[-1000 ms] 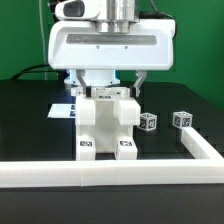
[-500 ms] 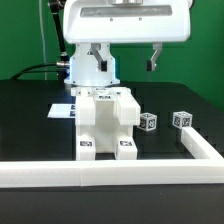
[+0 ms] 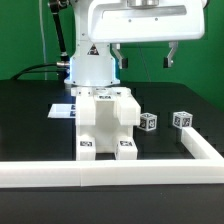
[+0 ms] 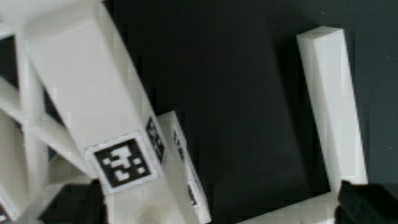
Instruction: Assemble chair
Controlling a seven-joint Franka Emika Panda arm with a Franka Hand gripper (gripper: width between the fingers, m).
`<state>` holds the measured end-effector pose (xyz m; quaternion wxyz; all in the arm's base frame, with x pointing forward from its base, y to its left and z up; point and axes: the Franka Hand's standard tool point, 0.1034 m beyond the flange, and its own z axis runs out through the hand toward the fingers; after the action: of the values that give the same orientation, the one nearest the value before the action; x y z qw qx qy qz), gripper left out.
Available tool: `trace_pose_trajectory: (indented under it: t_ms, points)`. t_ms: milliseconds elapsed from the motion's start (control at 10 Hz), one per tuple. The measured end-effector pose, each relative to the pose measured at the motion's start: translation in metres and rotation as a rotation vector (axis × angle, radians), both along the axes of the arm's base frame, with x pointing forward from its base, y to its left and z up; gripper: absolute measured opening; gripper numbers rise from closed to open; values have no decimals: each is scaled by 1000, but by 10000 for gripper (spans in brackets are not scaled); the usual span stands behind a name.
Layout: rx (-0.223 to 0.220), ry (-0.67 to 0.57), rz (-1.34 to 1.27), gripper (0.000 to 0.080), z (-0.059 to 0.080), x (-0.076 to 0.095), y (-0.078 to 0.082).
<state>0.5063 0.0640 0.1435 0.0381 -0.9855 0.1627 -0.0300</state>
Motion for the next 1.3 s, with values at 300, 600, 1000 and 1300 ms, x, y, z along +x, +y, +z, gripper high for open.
trace_pose_trajectory:
  t_ms: [300, 600, 1000, 1300]
  points:
    - [1, 0, -15, 649, -1, -1, 1]
    - [8, 18, -104, 649, -15, -22, 43]
    - [9, 32, -89, 649, -22, -27, 56]
    - [12, 39, -95, 649, -23, -28, 57]
